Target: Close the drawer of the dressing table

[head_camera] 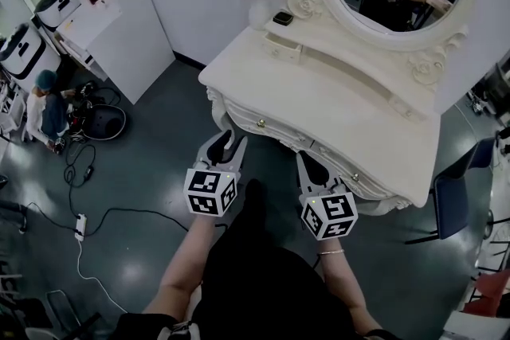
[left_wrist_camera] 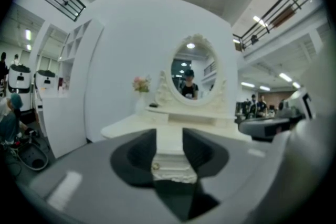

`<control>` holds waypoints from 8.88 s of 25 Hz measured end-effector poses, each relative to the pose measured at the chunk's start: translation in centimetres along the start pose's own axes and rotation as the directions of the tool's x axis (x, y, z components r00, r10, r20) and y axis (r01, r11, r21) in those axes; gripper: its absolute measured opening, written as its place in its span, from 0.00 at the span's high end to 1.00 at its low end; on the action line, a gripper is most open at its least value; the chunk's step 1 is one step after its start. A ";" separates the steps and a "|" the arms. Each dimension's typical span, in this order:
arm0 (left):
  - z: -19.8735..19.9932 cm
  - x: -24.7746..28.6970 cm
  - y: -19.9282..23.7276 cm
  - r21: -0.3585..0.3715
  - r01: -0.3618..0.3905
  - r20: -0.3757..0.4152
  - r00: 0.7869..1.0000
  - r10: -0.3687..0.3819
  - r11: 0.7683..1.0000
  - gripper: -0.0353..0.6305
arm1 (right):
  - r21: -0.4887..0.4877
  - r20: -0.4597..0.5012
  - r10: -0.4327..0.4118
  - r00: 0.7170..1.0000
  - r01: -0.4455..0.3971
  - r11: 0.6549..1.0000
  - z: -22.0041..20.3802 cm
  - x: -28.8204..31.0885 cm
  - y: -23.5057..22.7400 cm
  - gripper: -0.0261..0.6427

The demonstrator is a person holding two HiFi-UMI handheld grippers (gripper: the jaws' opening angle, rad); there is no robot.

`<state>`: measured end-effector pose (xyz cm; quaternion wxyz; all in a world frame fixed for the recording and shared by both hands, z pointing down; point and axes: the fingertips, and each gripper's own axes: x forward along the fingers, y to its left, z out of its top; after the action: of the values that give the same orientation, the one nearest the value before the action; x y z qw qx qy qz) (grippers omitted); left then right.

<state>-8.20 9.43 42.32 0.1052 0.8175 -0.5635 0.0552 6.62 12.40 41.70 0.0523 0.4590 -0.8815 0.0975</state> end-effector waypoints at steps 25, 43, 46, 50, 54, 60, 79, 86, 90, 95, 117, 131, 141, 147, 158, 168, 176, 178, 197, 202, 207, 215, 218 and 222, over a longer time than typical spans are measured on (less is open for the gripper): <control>2.4 20.2 8.6 0.017 0.050 -0.083 0.995 -0.048 0.999 0.62 | 0.035 -0.055 -0.073 0.996 0.075 0.997 2.7 16.9 -10.0 0.95; 2.6 29.0 10.1 0.026 0.141 -0.152 0.979 -0.135 0.990 0.60 | 0.045 -0.070 -0.164 0.984 0.167 0.985 4.4 22.5 -13.9 0.95; 2.4 29.8 10.0 0.032 0.142 -0.161 0.978 -0.135 0.989 0.60 | 0.041 -0.074 -0.165 0.984 0.169 0.985 4.4 22.8 -14.3 0.95; 2.1 30.8 9.8 0.036 0.144 -0.177 0.975 -0.135 0.989 0.60 | 0.044 -0.069 -0.176 0.982 0.179 0.983 4.6 23.1 -15.4 0.95; 1.7 32.0 9.5 0.036 0.139 -0.192 0.973 -0.130 0.990 0.60 | 0.048 -0.069 -0.176 0.982 0.180 0.983 4.7 23.6 -16.6 0.95; 1.3 34.3 9.1 0.040 0.135 -0.213 0.969 -0.124 0.990 0.59 | 0.051 -0.080 -0.164 0.983 0.169 0.984 4.7 24.7 -18.1 0.95; -1.2 39.8 8.4 0.047 0.130 -0.295 0.949 -0.111 0.990 0.59 | 0.088 -0.120 -0.141 0.983 0.152 0.984 3.8 27.0 -22.1 0.95; -1.8 40.9 8.2 0.047 0.130 -0.308 0.945 -0.110 0.990 0.59 | 0.100 -0.132 -0.143 0.981 0.157 0.983 3.4 27.2 -22.8 0.95; -1.8 41.2 8.2 0.049 0.131 -0.308 0.945 -0.110 0.990 0.59 | 0.103 -0.136 -0.144 0.980 0.158 0.982 3.3 27.2 -23.2 0.95; -1.7 41.9 8.2 0.051 0.137 -0.306 0.945 -0.116 0.989 0.59 | 0.104 -0.143 -0.151 0.978 0.167 0.980 3.1 27.1 -23.7 0.95; -1.2 44.6 7.9 0.040 0.134 -0.302 0.946 -0.116 0.990 0.59 | 0.112 -0.162 -0.152 0.975 0.172 0.979 2.3 27.2 -24.5 0.95; -0.8 46.9 7.7 0.044 0.122 -0.300 0.948 -0.103 0.992 0.59 | 0.118 -0.153 -0.172 0.973 0.191 0.974 2.6 26.5 -25.2 0.95; -0.9 45.9 7.5 0.036 0.113 -0.313 0.945 -0.097 0.993 0.60 | 0.109 -0.139 -0.171 0.975 0.187 0.976 3.0 26.2 -24.5 0.95; -0.7 44.2 7.6 0.042 0.118 -0.306 0.947 -0.099 0.992 0.61 | 0.097 -0.126 -0.174 0.977 0.186 0.978 3.4 25.7 -23.6 0.95; 0.2 40.5 8.1 0.053 0.112 -0.281 0.955 -0.093 0.992 0.69 | 0.085 -0.108 -0.172 0.979 0.182 0.980 3.6 25.1 -21.2 0.95; 0.9 36.4 8.3 0.065 0.111 -0.256 0.962 -0.091 0.992 0.75 | 0.074 -0.094 -0.163 0.982 0.170 0.983 3.6 24.4 -19.1 0.95; 1.4 33.1 8.8 0.073 0.092 -0.231 0.970 -0.073 0.993 0.81 | 0.079 -0.100 -0.170 0.980 0.178 0.981 3.2 23.7 -18.5 0.95; 1.6 32.3 8.9 0.076 0.090 -0.221 0.973 -0.072 0.993 0.82 | 0.075 -0.100 -0.175 0.980 0.182 0.980 3.1 23.5 -18.3 0.95; 2.5 27.2 10.2 0.056 0.091 -0.158 0.984 -0.081 0.994 0.94 | 0.036 -0.091 -0.185 0.979 0.189 0.981 3.0 22.7 -15.8 0.95; 3.1 26.1 10.4 0.050 0.097 -0.136 0.987 -0.089 0.994 0.94 | 0.034 -0.087 -0.197 0.977 0.200 0.979 3.1 22.4 -15.5 0.95; 3.8 25.4 10.4 0.044 0.098 -0.118 0.989 -0.092 0.994 0.94 | 0.038 -0.084 -0.219 0.972 0.223 0.974 3.3 22.2 -15.6 0.95; 3.8 24.9 10.5 0.045 0.099 -0.114 0.989 -0.093 0.994 0.94 | 0.035 -0.085 -0.197 0.977 0.200 0.979 3.0 22.4 -14.9 0.96; 3.9 24.9 10.5 0.043 0.099 -0.111 0.989 -0.094 0.994 0.94 | 0.033 -0.087 -0.194 0.977 0.198 0.980 3.0 22.5 -14.9 0.96; 3.8 24.8 10.5 0.042 0.099 -0.114 0.989 -0.094 0.994 0.94 | 0.039 -0.089 -0.202 0.975 0.206 0.978 2.9 22.6 -15.1 0.96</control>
<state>-9.23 -17.68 44.97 0.1198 0.8418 -0.5149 0.1089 6.05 -14.74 44.90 0.0884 0.5436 -0.8242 0.1322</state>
